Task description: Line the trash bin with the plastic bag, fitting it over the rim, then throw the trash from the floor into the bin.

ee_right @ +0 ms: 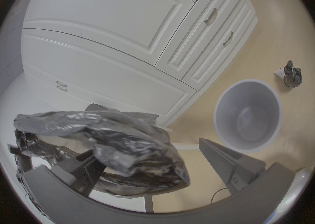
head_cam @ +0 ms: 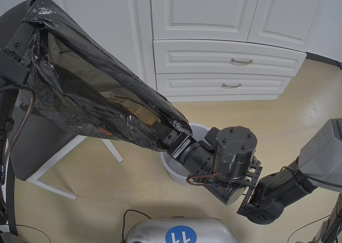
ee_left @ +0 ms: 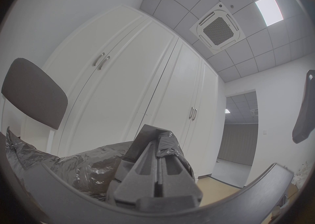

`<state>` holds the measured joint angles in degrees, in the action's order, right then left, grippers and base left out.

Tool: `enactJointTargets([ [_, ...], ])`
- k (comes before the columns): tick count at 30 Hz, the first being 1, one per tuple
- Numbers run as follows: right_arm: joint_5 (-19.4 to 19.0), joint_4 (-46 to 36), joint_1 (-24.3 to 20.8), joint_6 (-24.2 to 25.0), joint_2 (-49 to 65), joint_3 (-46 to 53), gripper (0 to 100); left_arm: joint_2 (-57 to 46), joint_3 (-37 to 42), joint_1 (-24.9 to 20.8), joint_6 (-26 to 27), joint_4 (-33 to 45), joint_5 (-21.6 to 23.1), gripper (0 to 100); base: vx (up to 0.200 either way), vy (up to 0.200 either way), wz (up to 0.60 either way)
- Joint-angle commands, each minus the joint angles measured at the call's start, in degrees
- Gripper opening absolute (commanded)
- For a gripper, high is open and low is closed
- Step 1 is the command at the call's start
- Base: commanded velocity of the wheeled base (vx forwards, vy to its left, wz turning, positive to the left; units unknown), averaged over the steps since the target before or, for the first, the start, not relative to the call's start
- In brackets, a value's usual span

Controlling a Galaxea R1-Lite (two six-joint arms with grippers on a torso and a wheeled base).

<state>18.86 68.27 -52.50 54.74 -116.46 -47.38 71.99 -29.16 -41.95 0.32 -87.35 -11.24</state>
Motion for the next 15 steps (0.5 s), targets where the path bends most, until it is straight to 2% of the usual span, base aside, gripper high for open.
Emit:
enactJointTargets([
  [1,0.04,0.29,-0.14,-0.07,-1.67,0.19,100,0.00,0.07,-0.59,0.03,-0.02,-0.19,0,0.000,0.000,0.00],
  [15,0.21,0.38,-0.05,-0.24,-4.13,-0.16,100,-0.09,-0.11,-0.59,0.03,-0.02,-0.27,0,0.000,0.000,0.00],
])
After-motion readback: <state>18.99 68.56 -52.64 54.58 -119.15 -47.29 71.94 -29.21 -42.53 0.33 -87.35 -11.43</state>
